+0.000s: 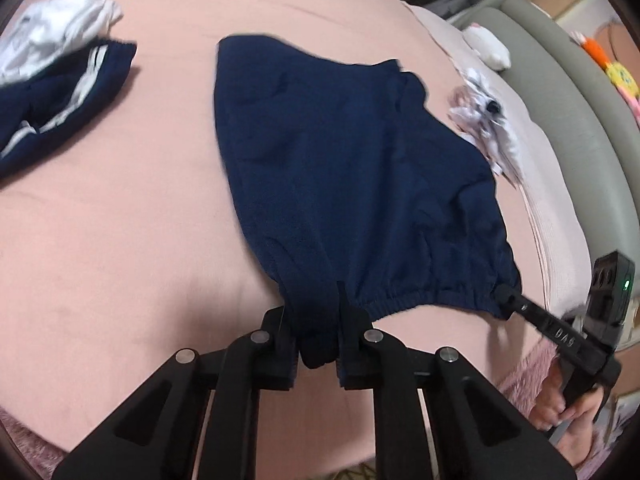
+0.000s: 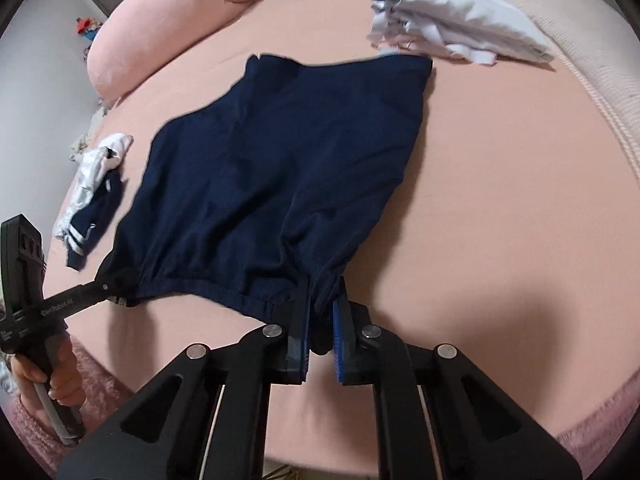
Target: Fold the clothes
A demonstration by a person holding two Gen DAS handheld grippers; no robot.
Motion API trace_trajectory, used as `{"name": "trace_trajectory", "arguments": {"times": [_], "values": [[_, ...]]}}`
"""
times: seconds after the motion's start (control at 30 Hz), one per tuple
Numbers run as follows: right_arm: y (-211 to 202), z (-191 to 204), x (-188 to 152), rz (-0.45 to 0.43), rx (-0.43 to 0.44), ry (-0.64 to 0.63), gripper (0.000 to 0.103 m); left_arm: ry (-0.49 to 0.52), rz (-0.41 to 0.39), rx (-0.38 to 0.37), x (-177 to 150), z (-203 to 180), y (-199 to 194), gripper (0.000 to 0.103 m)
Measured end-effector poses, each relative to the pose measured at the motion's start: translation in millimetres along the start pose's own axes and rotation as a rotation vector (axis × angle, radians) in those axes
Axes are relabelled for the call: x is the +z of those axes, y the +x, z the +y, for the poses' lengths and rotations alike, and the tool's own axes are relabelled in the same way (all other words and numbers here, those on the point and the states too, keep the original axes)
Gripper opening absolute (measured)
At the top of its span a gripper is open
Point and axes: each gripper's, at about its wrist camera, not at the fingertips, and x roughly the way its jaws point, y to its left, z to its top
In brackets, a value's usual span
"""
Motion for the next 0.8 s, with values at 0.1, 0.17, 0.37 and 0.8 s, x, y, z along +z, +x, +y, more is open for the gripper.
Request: {"name": "trace_trajectory", "arguments": {"times": [0.1, 0.17, 0.37, 0.8], "values": [[-29.2, -1.9, -11.9, -0.013, 0.033, 0.017, 0.008, 0.028, 0.015, 0.004, -4.8, -7.9, -6.2, 0.014], [-48.1, -3.3, -28.0, -0.010, 0.046, 0.026, 0.008, 0.026, 0.031, -0.013, -14.5, -9.6, -13.1, 0.014], [-59.8, 7.1, -80.7, 0.064, -0.025, -0.013, 0.016, 0.025, 0.152, 0.014, -56.2, -1.8, -4.3, 0.019], [-76.8, 24.1, -9.3, -0.076, -0.112, -0.179, 0.036, 0.010, -0.056, 0.127, 74.6, 62.9, -9.5, 0.046]]}}
